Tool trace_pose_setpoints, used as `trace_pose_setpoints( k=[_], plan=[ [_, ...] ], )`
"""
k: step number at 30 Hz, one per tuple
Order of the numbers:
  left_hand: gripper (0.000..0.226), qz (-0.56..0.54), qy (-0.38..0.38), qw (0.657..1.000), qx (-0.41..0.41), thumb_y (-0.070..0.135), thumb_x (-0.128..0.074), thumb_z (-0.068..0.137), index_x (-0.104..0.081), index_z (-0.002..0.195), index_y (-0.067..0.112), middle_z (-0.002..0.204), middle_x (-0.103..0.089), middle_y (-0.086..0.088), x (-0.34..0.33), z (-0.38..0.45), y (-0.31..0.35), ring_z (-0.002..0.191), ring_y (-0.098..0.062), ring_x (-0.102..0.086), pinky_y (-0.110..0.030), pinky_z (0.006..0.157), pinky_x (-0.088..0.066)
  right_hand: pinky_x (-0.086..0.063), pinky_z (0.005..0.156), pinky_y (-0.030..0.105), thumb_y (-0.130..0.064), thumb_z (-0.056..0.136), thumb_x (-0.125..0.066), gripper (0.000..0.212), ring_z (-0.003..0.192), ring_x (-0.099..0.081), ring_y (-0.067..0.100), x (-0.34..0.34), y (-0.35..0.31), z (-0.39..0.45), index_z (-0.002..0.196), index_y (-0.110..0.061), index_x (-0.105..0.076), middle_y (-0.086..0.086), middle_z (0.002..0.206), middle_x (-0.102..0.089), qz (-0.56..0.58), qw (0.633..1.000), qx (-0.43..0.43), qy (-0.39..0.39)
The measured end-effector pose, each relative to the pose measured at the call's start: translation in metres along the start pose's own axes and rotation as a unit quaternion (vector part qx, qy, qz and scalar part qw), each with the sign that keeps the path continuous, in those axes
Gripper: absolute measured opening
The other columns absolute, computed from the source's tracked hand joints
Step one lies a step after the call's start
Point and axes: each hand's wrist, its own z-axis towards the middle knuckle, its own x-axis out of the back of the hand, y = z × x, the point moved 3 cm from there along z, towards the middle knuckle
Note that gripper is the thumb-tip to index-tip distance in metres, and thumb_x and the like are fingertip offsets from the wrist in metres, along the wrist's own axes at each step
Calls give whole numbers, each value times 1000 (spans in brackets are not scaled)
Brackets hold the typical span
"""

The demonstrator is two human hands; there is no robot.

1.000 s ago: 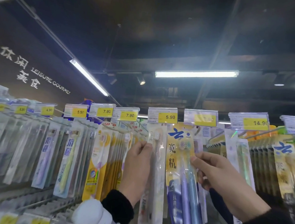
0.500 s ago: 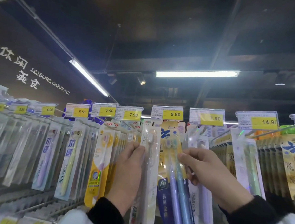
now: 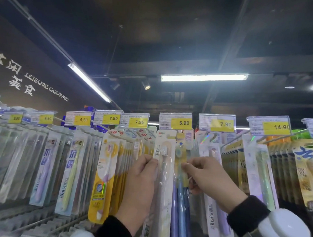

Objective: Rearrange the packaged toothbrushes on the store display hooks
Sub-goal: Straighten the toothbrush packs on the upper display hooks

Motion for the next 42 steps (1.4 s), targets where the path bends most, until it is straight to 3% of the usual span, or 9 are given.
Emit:
trace_pose_setpoints(
  k=[7, 10, 14, 18, 22, 29, 34, 37, 42],
  plan=[
    [26, 9, -58, 998, 11, 15, -55, 96, -58, 71, 8, 65, -55, -2, -30, -8, -3, 63, -8, -51, -15, 60, -41, -57, 51, 27, -29, 102, -56, 38, 52, -68, 19, 17, 5, -10, 84, 0, -74, 10, 73, -74, 15, 1000, 5, 11],
    [20, 15, -87, 996, 21, 23, -60, 95, -69, 78, 15, 82, -69, -19, -47, -7, -9, 78, -36, -64, -48, 81, -54, -52, 50, 31, -35, 103, -51, 50, 49, -62, 18, 34, 4, -20, 85, 7, -72, 9, 62, -69, 97, 995, 0, 29],
    [18, 20, -107, 994, 7, 33, -60, 94, -70, 83, 24, 88, -73, -10, -69, -10, -5, 88, -34, -69, -60, 88, -54, -52, 55, 31, -37, 102, -52, 52, 54, -61, 15, 54, 4, -31, 81, 6, -72, 6, 61, -65, 98, 994, 34, 37],
    [20, 14, -111, 994, 1, 26, -58, 98, -71, 83, 25, 85, -75, -6, -84, -13, -1, 86, -28, -71, -55, 85, -56, -48, 56, 28, -35, 102, -52, 50, 54, -54, 17, 67, 5, -36, 83, 10, -62, 6, 59, -59, 35, 997, 56, 33],
    [18, 8, -107, 994, 5, 27, -58, 98, -71, 85, 25, 86, -75, -6, -94, -13, 1, 89, -28, -72, -55, 87, -56, -44, 46, 16, -31, 104, -50, 48, 44, -49, 13, 74, -2, -42, 66, -2, -55, -1, 48, -55, -10, 996, 75, 43],
    [19, -3, -91, 995, 30, 26, -59, 97, -71, 82, 23, 83, -74, -7, -100, -12, -1, 85, -28, -71, -52, 86, -57, -43, 42, 14, -31, 104, -49, 52, 37, -52, 7, 79, -6, -38, 56, -15, -59, 3, 49, -60, -41, 996, 65, 50],
    [17, 12, -91, 996, 23, 28, -58, 96, -71, 87, 22, 86, -74, -7, -101, -8, -1, 88, -30, -70, -54, 87, -57, -44, 44, 15, -37, 103, -50, 50, 41, -55, 12, 80, -1, -31, 69, -2, -61, 6, 56, -63, -71, 994, 56, 63],
    [15, 21, -92, 995, 30, 29, -59, 96, -70, 87, 23, 77, -70, 0, -102, -4, -4, 75, -22, -66, -45, 72, -56, -48, 49, 19, -38, 103, -50, 51, 43, -57, 13, 81, 1, -28, 77, 6, -60, 7, 57, -63, -87, 992, 51, 70],
    [13, 42, -99, 993, 38, 26, -58, 97, -67, 88, 21, 67, -59, 7, -104, -2, -6, 57, -9, -50, -26, 55, -38, -47, 47, 20, -38, 103, -48, 48, 41, -56, 8, 82, 2, -28, 66, -7, -51, 8, 57, -63, -130, 987, 57, 76]
  ],
)
